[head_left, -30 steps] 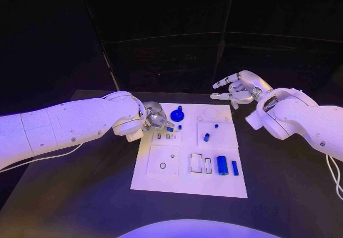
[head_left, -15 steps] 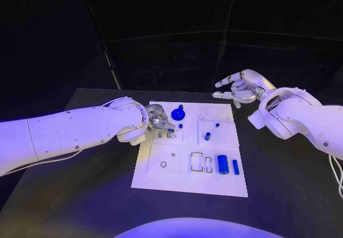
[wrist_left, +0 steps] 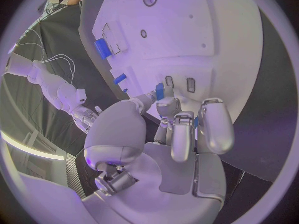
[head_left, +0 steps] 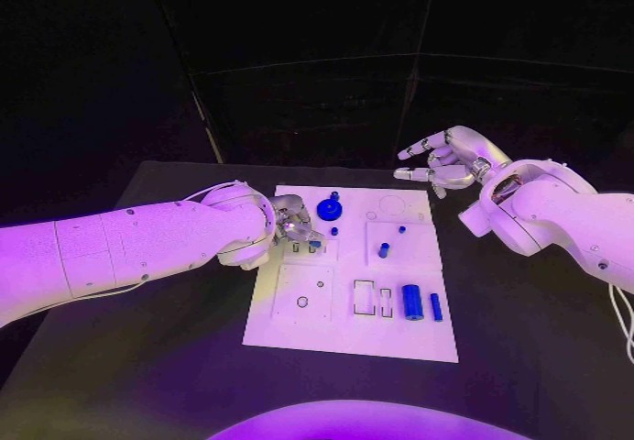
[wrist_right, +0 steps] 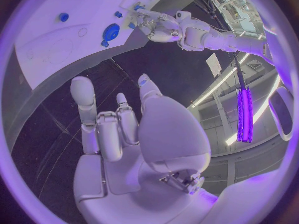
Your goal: Assemble the parts on the task board
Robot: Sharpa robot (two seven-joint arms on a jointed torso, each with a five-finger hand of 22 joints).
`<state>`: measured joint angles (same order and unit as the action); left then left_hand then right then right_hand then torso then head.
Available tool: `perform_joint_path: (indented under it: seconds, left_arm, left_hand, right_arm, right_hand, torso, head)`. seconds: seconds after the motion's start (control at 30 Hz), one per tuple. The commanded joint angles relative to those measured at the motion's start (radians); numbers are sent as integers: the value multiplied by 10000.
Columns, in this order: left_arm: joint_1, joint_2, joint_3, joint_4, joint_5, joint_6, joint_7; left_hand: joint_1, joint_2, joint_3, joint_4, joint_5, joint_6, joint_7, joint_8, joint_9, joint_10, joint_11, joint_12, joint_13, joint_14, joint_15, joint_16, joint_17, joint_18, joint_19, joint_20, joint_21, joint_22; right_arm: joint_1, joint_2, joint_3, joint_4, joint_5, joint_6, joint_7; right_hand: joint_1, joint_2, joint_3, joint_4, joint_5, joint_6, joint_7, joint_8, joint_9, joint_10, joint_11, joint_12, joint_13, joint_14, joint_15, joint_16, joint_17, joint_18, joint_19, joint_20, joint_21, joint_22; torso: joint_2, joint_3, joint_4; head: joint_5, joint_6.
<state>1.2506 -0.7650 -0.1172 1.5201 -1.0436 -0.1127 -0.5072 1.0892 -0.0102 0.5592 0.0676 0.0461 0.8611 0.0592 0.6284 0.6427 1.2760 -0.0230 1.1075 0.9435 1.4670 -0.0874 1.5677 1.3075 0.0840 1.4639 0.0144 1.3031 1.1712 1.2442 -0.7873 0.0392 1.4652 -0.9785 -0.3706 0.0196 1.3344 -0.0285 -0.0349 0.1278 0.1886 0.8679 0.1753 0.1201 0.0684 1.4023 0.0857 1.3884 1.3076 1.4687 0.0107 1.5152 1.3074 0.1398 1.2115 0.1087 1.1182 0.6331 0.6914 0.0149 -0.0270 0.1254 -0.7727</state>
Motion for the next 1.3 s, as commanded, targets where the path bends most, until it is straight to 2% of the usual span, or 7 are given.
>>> perform_joint_path:
  seconds: [0.03, 0.23, 0.5, 1.3]
  left_arm:
    - [0, -21, -7, 36, -230, 364, -18]
    - [-4, -55, -13, 22, -233, 454, -36]
    - [-6, -59, -16, -23, -234, 584, -63]
    - [-5, -95, -17, -52, -234, 816, -101]
  left_hand:
    - [73, 38, 1523, -1459, 60, -26, -76, 61, 22, -9, -20, -57, -39, 1038, -18, 31, 2633, -58, 42, 33, -3, -4]
    - [75, 29, 1549, -1473, 60, -28, -76, 71, 32, -7, -22, -60, -45, 1038, -20, 31, 2633, -62, 48, 31, 10, 17]
    - [74, 6, 1595, -1500, 62, -25, -79, 94, 54, -18, -26, -94, -102, 1038, -24, 31, 2633, -65, 53, 26, 20, 33]
    - [71, -8, 1653, -1529, 65, -22, -83, 127, 82, -25, -30, -126, -159, 1038, -27, 31, 2633, -67, 57, 22, 26, 43]
  right_arm:
    - [18, 9, 8, -1, -65, 32, 44]
    - [18, 36, 8, -16, -66, 53, 63]
    - [17, 53, 8, -28, -66, 55, 87]
    - [16, 68, 8, -49, -66, 81, 92]
  right_hand:
    - [-10, 84, -69, 4, 67, -71, 2, -41, -11, -66, 10, -33, 192, 699, -43, -37, 1229, 175, -102, 2, -56, -9]
    - [-10, 84, -69, 4, 67, -71, 2, -41, -11, -66, 10, -33, 192, 699, -43, -37, 1229, 175, -102, 2, -56, -9]
    - [-22, 87, -81, 12, 68, -70, 2, -42, -10, -73, 11, -40, 182, 697, -42, -42, 1219, 175, -104, 2, -61, -15]
    - [-32, 95, -93, 21, 70, -66, 2, -41, -9, -70, 11, -38, 184, 697, -42, -43, 1219, 175, -104, 3, -65, -18]
  torso:
    - [6, 3, 11]
    - [5, -8, 10]
    - [-2, -5, -5]
    - [0, -6, 11]
  head:
    - [-1, -12]
    - [-11, -7]
    - [0, -39]
    - [36, -70]
